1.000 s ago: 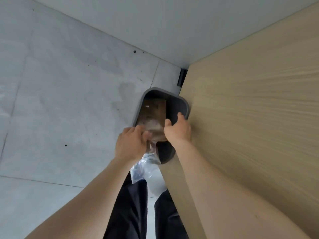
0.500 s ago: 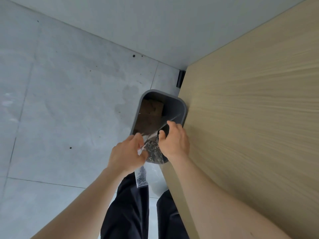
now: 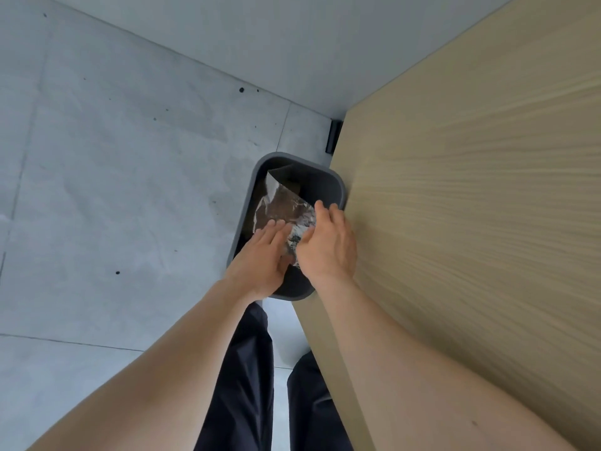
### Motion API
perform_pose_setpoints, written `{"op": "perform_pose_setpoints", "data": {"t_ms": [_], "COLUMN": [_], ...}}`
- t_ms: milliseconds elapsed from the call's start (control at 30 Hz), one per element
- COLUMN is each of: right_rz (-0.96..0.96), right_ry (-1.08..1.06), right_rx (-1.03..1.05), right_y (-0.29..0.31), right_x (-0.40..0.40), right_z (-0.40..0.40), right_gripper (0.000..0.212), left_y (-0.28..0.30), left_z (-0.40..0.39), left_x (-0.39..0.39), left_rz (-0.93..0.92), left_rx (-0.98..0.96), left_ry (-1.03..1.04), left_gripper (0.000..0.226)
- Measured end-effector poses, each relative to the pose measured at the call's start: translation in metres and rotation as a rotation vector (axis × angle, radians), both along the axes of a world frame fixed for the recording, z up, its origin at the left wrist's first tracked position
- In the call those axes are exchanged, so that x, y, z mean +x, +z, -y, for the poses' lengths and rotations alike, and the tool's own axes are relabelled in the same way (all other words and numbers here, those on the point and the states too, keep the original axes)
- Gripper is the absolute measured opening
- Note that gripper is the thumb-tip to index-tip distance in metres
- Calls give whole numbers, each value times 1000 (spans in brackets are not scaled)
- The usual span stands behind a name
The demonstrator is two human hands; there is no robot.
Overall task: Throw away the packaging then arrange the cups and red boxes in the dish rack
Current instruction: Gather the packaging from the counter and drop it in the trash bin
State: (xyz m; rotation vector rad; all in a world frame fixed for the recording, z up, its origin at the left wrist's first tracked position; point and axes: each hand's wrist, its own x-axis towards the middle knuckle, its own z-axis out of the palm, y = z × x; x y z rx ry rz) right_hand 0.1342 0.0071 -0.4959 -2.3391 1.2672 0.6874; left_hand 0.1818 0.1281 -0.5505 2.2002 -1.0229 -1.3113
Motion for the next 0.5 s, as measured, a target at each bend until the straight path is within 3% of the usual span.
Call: {"op": "perform_pose_setpoints", "data": {"t_ms": [200, 500], "right_rz": [-5, -66], "right_ry": [39, 238], "right_rx": [-7, 26], "right_y": [30, 111], "right_x": [7, 4], "right_z": [-4, -12], "right_gripper": [65, 66], "left_y": [41, 129], "left_z": [-15, -35], "left_x": [10, 43], "left_rz": [163, 308], "left_rx": [3, 104], "left_ry": [-3, -89], "left_gripper": [48, 67]}}
